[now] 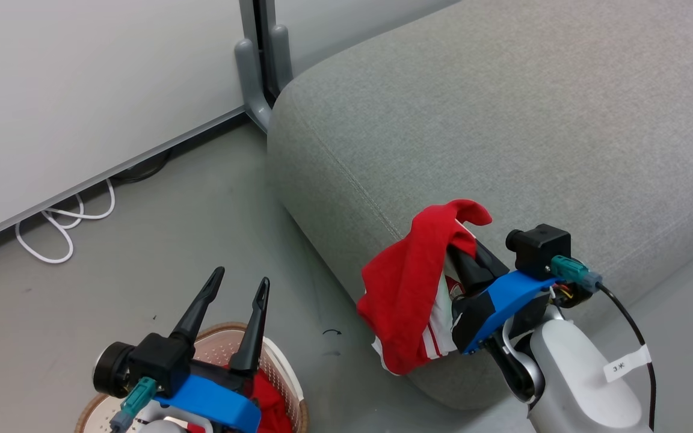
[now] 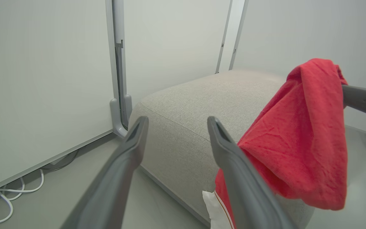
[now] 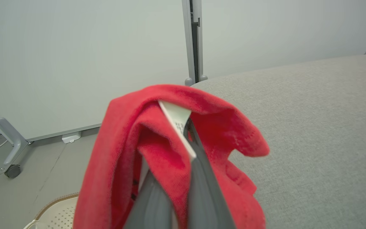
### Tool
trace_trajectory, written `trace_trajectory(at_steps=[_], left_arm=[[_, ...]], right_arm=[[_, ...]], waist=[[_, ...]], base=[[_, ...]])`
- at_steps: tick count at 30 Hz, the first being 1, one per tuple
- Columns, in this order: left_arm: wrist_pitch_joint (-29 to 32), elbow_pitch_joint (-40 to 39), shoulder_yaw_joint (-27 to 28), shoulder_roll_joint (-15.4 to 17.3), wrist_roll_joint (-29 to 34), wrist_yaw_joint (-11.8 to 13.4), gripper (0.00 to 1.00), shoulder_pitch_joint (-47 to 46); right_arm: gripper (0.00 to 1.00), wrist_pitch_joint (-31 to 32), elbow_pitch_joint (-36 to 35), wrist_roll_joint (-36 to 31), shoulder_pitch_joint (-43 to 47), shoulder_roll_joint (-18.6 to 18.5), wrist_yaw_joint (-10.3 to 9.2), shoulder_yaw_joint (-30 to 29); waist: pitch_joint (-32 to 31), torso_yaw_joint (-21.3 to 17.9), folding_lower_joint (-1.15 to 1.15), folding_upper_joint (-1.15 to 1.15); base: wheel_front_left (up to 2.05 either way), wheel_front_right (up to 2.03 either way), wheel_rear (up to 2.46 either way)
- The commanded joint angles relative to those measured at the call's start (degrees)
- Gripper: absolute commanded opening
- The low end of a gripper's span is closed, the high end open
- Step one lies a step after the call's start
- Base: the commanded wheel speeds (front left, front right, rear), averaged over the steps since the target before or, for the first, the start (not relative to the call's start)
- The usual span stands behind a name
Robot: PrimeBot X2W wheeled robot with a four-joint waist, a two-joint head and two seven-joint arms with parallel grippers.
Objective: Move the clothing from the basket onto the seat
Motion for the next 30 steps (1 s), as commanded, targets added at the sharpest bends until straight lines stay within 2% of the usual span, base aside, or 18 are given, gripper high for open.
trace_trajectory(at_steps=[1,14,18,21,25,30], left_arm=[[-0.24,0.07,0.29,-0.08,0.45,-0.34,1.0,0.27],[-0.25,-0.12,0.72,0.11,2.33,-1.69,1.0,0.0],[-0.25,-0.45,0.49,0.59,2.83,-2.01,1.0,-0.93],[-0.25,-1.22,0.31,1.47,3.32,-2.29,1.0,-2.39],[0.39,-3.69,0.37,4.04,4.21,-2.56,1.0,-5.11],[1.65,-8.07,1.57,7.06,5.29,-2.24,1.0,-7.66]], right_arm=[[0.0,0.07,-0.56,0.41,0.63,-0.02,0.03,-0.22],[0.0,-0.05,-2.33,1.4,1.4,-0.03,0.03,-1.43],[0.0,-0.07,-3.39,5.47,-1.32,-0.02,0.03,-3.19],[0.0,0.69,-3.77,6.58,-5.15,-0.06,0.03,-5.89],[0.0,2.55,-5.57,7.27,-13.8,-1.88,0.03,-12.55],[0.0,5.52,-8.34,7.95,-21.99,-5.68,0.03,-21.24]], waist=[[0.32,-0.53,0.0,0.0],[1.78,-0.64,0.0,0.0],[4.04,1.0,0.0,0.0],[6.87,2.82,0.0,0.0],[13.2,5.85,0.0,0.0],[20.37,8.4,0.0,0.0]], base=[[0.0,0.0,0.0],[0.0,0.0,0.0],[0.0,0.0,0.0],[0.0,0.0,0.0],[0.0,0.0,0.0],[0.0,0.0,0.0]])
